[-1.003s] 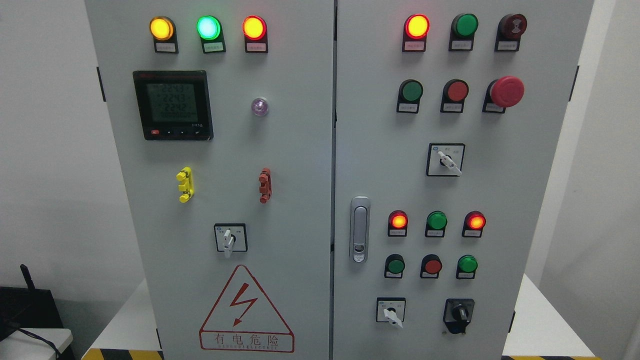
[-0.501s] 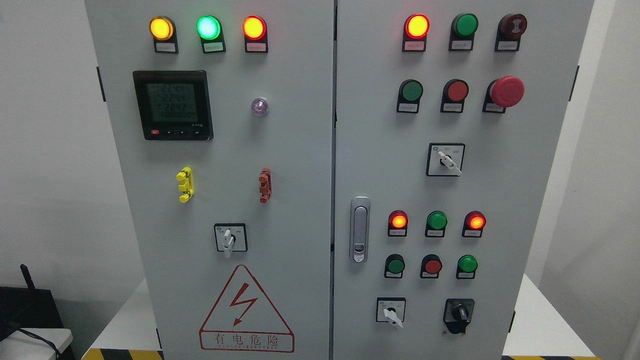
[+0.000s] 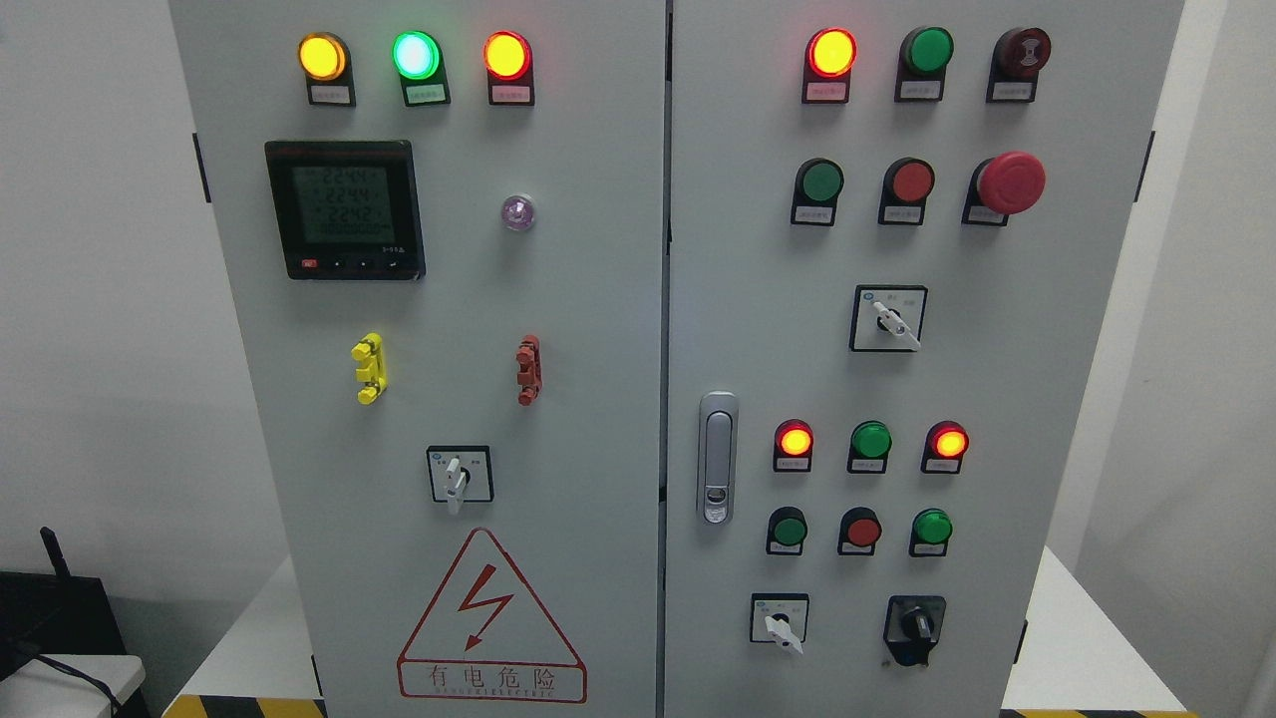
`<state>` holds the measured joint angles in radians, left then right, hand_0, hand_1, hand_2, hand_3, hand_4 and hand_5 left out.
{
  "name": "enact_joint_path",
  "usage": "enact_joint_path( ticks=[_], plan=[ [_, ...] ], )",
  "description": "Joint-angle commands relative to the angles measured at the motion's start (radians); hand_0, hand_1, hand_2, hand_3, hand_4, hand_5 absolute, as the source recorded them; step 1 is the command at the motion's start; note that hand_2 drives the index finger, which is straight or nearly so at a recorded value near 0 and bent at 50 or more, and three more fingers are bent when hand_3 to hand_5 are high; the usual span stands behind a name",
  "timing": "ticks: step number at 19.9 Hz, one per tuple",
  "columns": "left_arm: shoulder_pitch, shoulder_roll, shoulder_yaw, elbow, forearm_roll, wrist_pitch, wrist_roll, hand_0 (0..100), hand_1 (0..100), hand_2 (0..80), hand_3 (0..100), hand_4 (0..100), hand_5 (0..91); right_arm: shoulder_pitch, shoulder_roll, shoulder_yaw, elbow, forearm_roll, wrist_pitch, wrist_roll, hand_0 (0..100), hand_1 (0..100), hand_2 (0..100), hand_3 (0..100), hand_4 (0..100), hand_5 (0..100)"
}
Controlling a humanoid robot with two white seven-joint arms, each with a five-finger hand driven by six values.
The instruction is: Turn on light switch 1
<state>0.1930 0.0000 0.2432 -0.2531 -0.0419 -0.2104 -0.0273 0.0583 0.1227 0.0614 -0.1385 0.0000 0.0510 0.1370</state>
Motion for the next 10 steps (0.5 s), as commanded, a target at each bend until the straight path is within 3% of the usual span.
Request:
enact_joint_path(
  ticks=[1,6,10],
  plan=[
    [0.029,0.005,0.159,-0.348,-0.003,-0.023,0.003,47,5,0.0,6,10,0.0,0.000,0.000,0.000,0.000,-0.018,0.000,0.000,12,39,0,0,0,0],
    [0.066,0.011,0.280,-0.544,-0.001,-0.029,0.006,47,6,0.0,9,12,0.0,0.000,0.000,0.000,0.000,-0.017,0.000,0.000,12,39,0,0,0,0],
    [0.071,0.021,0.353,-0.691,-0.001,-0.092,0.006,48,7,0.0,13,18,0.0,0.000,0.000,0.000,-0.001,-0.017,0.000,0.000,12,39,0,0,0,0]
  ],
)
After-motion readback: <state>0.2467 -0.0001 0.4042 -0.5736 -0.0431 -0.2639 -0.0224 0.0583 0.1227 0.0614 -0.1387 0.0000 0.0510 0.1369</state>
